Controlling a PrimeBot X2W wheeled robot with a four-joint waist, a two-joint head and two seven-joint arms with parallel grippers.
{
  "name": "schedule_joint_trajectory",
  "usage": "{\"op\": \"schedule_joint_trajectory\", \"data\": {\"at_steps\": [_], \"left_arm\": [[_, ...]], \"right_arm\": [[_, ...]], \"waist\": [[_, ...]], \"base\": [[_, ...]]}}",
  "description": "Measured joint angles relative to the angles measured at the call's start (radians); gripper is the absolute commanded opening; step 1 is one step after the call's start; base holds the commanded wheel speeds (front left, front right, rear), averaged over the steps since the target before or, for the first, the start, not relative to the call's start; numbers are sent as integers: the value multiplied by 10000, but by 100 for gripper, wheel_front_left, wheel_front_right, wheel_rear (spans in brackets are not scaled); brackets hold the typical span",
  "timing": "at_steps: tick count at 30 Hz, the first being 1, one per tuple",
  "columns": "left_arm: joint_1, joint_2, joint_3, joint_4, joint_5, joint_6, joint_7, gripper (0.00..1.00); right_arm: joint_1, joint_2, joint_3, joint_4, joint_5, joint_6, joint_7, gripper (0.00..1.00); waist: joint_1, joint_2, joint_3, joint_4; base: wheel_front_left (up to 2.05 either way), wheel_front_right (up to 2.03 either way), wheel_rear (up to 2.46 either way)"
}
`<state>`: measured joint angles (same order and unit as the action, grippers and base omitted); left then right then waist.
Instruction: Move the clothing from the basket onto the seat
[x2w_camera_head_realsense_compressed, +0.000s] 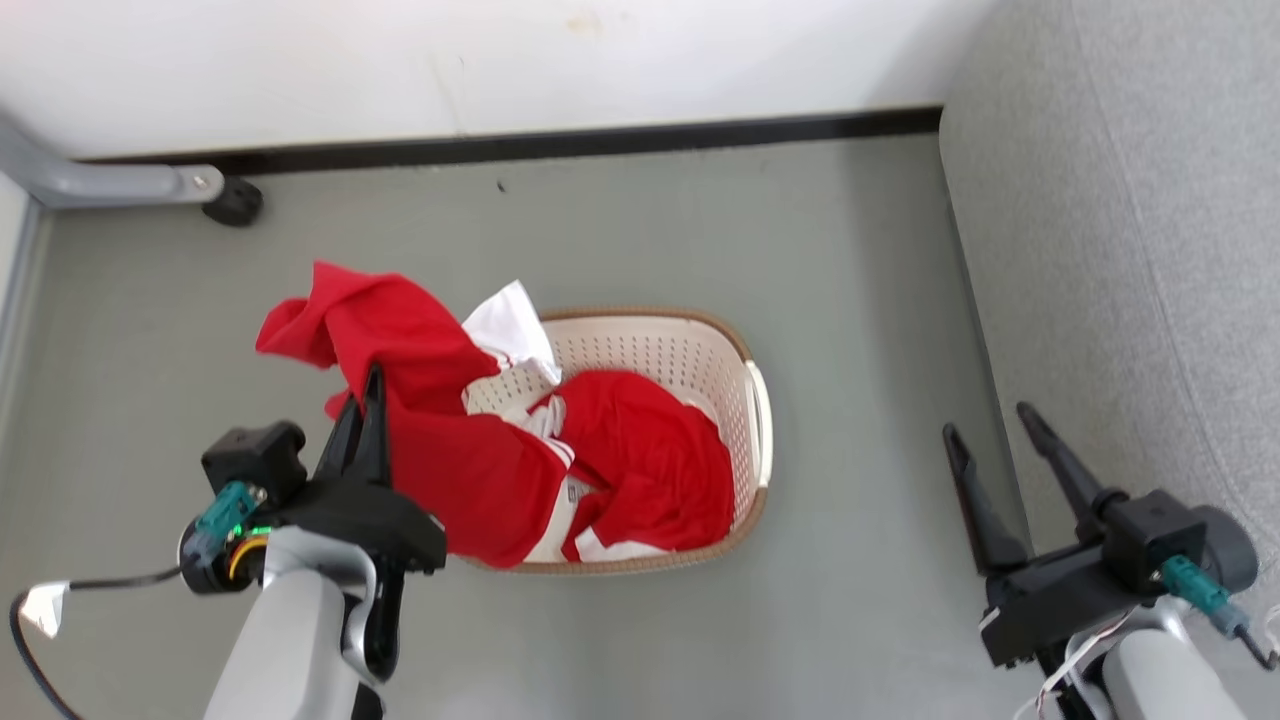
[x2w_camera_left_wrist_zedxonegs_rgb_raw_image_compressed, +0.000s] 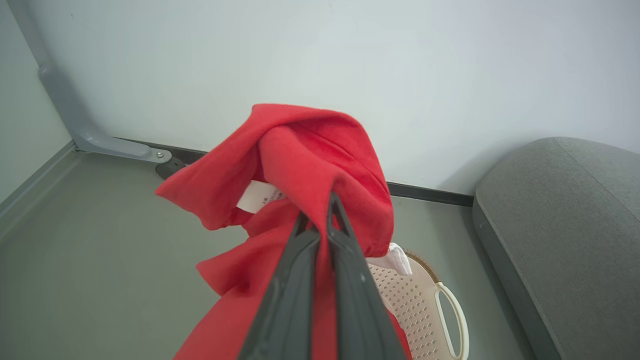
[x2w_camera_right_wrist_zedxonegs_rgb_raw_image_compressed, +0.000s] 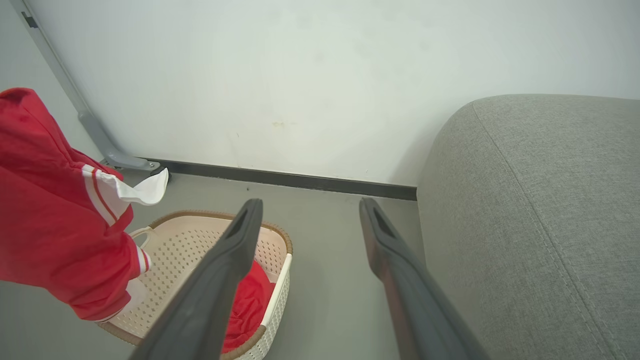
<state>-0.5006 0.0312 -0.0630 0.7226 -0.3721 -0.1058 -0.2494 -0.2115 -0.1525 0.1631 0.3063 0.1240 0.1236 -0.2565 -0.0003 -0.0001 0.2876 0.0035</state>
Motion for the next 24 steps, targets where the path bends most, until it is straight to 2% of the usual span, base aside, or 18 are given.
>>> {"op": "schedule_joint_trajectory", "data": {"at_steps": [6, 15, 24], "left_arm": [[924, 6, 157, -560, -56, 0, 0, 0], [2445, 15, -6, -1457, -142, 13, 0, 0], [3176, 33, -96, -2548, -142, 59, 0, 0]], "right_arm": [[546, 238, 268, 144, 2, 0, 2, 100], [1573, 217, 575, 178, 65, 0, 2, 100], [1987, 215, 848, -222, 65, 0, 2, 100]], "waist": [[1, 0, -913, 203], [0, 0, -2400, 345], [1, 0, -3220, 394]], "base": [[0, 0, 0], [0, 0, 0], [0, 0, 0]]}}
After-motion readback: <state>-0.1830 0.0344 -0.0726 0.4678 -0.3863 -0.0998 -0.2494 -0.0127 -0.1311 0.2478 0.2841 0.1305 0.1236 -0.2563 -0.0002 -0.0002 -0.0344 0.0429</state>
